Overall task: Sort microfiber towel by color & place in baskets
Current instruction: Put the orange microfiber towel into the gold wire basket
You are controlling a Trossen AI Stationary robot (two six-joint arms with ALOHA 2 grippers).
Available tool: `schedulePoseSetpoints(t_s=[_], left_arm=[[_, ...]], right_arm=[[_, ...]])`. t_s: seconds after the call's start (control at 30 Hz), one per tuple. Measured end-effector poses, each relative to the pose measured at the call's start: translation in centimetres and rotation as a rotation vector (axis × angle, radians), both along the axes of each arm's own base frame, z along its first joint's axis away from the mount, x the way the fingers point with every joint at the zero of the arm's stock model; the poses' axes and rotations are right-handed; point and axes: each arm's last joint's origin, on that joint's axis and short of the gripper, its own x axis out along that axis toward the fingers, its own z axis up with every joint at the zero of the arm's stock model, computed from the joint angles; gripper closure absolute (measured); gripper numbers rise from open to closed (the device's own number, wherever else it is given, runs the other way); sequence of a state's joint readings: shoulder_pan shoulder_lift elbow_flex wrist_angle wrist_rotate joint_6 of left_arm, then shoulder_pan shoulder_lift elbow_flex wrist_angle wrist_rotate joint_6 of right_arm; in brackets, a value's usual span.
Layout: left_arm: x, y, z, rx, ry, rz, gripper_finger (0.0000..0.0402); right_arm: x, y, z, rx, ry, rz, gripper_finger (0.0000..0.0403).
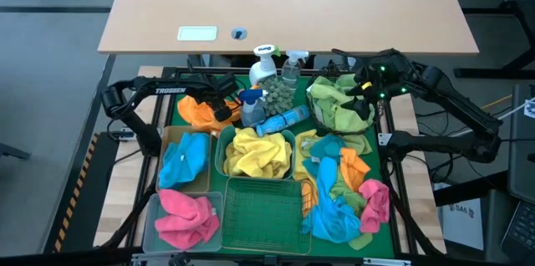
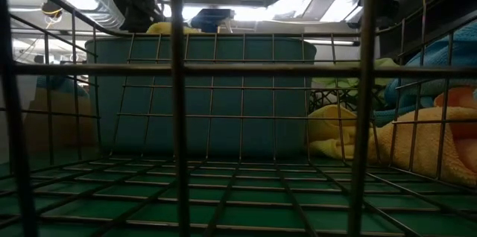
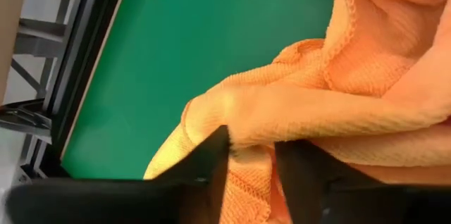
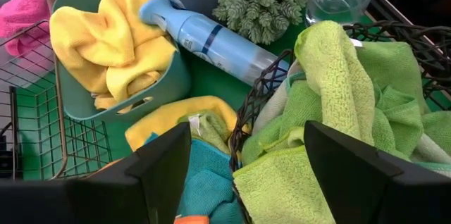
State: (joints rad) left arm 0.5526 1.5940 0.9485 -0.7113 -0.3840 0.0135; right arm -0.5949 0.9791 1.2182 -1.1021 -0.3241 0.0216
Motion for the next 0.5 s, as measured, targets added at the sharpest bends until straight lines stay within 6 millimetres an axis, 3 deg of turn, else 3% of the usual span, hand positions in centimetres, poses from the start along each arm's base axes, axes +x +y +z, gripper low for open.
schedulePoseSetpoints(t_s=[0.17, 0.33, 0.5], left_arm=[[-0.1, 0.0, 0.0, -0.003, 0.005, 0.001, 0.0387], [-0.1, -0.2, 0.3, 0.000, 0.000, -0.004, 0.0397], [-0.7, -0.9, 2.0, 0.016, -0.031, -0.031, 0.0399]], right_arm=[[0.0, 0.0, 0.0, 0.000, 0.000, 0.000, 0.0127], [0.0, 0.0, 0.0, 0.000, 0.000, 0.000, 0.0127], [0.0, 0.0, 0.0, 0.000, 0.000, 0.000, 0.0127]])
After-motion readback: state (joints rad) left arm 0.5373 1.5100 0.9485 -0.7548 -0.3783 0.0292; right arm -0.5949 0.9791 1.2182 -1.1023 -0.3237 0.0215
